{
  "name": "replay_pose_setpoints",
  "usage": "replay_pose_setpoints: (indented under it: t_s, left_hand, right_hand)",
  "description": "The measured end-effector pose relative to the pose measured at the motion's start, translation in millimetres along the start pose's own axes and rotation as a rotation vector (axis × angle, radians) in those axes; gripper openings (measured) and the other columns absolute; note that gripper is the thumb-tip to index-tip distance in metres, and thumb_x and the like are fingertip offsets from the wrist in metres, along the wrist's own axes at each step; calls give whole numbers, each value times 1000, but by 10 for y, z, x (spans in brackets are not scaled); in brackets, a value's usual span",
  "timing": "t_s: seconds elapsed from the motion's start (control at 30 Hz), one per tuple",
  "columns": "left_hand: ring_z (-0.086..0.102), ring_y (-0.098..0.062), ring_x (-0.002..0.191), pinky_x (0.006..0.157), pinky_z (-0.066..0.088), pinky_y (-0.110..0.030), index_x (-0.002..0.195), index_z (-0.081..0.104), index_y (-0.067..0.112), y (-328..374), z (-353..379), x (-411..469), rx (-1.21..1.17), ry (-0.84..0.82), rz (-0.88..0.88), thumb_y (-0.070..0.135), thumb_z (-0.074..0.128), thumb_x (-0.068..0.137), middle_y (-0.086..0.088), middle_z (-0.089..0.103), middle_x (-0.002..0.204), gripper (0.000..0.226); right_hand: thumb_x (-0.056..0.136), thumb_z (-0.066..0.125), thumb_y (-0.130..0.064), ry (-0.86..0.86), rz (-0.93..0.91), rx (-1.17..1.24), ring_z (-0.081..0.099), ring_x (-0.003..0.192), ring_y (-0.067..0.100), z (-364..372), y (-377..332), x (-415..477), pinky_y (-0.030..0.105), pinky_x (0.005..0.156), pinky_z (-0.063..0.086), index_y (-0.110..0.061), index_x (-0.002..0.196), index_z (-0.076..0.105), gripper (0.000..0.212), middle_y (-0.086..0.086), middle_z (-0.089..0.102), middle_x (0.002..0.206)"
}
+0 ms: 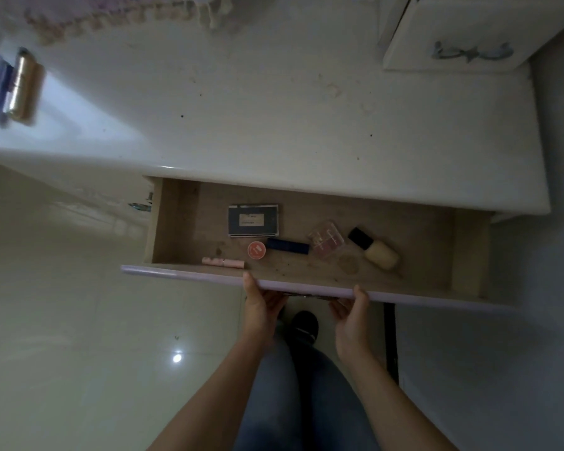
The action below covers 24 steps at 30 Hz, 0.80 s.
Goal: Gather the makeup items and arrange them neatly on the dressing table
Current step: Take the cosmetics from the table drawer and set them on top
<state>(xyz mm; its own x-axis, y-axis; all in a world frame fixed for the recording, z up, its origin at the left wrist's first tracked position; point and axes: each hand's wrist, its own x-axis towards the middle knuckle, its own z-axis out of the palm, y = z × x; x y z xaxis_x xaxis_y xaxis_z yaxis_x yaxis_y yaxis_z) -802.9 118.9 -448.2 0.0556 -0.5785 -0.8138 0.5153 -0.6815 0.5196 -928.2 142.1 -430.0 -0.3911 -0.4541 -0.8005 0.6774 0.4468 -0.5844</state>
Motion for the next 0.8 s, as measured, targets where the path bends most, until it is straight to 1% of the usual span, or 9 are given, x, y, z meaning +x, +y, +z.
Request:
replay_pose_setpoints:
  t_s: [0.1,0.17,0.3,0.4,0.53,0.6,0.7,0.77,0.8]
  left_hand:
    - [54,-28,116,109,34,-41,130,47,4,25,41,17,-1,-15,-5,67,27,79,-19,57,124,84]
    - [51,-30,119,107,36,-39,132,44,4,60,82,37,-17,-12,-11,64,25,85,-19,55,127,79]
    - [47,-32,123,103,37,-38,135,39,5,57,109,48,-30,23,-34,59,21,89,-19,51,130,73]
    - [48,-33,121,105,37,-40,135,39,7,43,115,68,-59,27,-32,56,23,91,-19,52,126,68]
    - [47,-33,123,110,33,-44,136,38,11,38,87,96,-64,24,-16,55,23,91,-19,50,132,65]
    - [47,-32,123,109,34,-42,136,38,11,29,79,90,-42,33,-18,56,24,91,-18,50,133,64]
    - [46,-33,124,109,34,-42,137,37,10,30,86,84,-33,38,-28,56,24,91,-19,48,134,66]
    - [45,-34,125,109,33,-42,137,36,8,41,91,73,-17,32,-43,57,23,90,-20,47,135,69]
    - [44,-34,126,108,33,-41,138,35,7,43,81,71,-3,28,-55,58,22,90,-20,46,136,71]
  right_hand:
    - [95,36,-32,-5,-15,-55,55,90,11,6,-43,31,22,78,44,-22,97,53,20,0,59,96]
    - [96,36,-30,-9,-17,-77,55,88,12,14,-85,51,22,78,44,-19,102,52,21,1,59,95]
    - [96,35,-24,-14,14,-34,54,85,12,21,-90,41,23,76,43,-22,88,54,20,0,58,89]
    - [96,35,-23,-32,39,-7,55,86,13,9,-74,55,23,76,43,-19,96,55,21,1,58,91]
    - [96,34,-23,-66,34,-40,54,89,13,-31,-71,98,23,79,43,-24,91,53,20,0,58,94]
    - [96,33,-25,-87,35,-53,54,90,12,-48,-63,106,22,78,43,-22,96,54,20,0,58,95]
    - [97,31,-28,-101,38,-95,54,92,12,-61,-42,115,22,76,42,-18,112,50,26,0,58,101]
    - [97,30,-31,-105,36,-141,53,102,17,-60,-57,94,22,77,42,-15,126,44,36,2,55,113]
    - [98,28,-33,-107,38,-183,51,109,19,-61,-67,72,23,80,42,-14,132,41,40,2,52,118]
